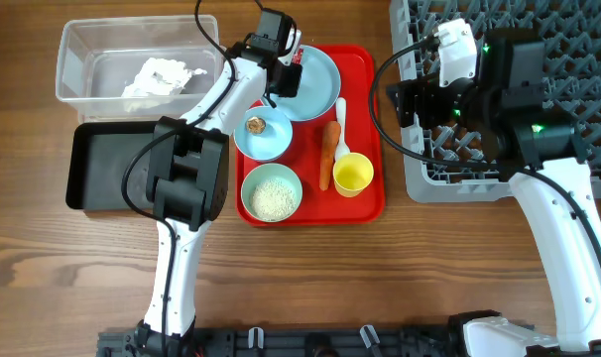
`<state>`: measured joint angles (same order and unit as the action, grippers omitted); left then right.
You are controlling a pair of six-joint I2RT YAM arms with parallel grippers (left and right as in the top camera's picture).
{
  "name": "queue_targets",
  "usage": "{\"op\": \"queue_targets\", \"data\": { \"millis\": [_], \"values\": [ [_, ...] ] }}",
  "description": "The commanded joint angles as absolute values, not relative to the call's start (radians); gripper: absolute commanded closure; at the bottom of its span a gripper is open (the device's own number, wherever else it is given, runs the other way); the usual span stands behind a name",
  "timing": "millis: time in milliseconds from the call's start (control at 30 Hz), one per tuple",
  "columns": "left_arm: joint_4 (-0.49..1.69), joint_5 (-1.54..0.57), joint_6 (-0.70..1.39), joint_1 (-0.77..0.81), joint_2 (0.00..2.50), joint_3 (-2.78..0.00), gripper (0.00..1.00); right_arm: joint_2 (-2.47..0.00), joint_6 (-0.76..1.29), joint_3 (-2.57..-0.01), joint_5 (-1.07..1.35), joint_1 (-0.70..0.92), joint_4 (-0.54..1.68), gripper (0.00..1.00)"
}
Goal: Sort waste into correct bins and load items into the dishwasher rack
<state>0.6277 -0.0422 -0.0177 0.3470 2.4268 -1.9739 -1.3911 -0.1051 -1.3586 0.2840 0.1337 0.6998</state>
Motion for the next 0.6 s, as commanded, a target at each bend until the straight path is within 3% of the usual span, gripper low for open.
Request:
{"op": "queue_targets", "data": {
  "millis": [0, 33, 300, 567],
  "values": [
    [0.635, -0.032, -0.017, 0.342, 2.450, -1.977, 0.88, -1.401, -0.096, -1.381, 0.293, 0.130, 0.701, 0.04],
    [0.635, -0.032, -0.015, 0.342, 2.450, -1.977, 0.96, -1.401, -0.098, -1.381, 0.292, 0.130, 0.701, 0.05],
    [0.714, -0.035, -0.015, 0.342, 2.261, -2.013, 0.96, -1.401, -0.098, -1.381, 0.293, 0.130, 0.701, 0.05],
    [1.056, 0.046, 0.001, 0.223, 1.945, -2.015, 0.96, -1.401, -0.094, -1.381, 0.293, 0.130, 0.709, 0.05]
  ]
}}
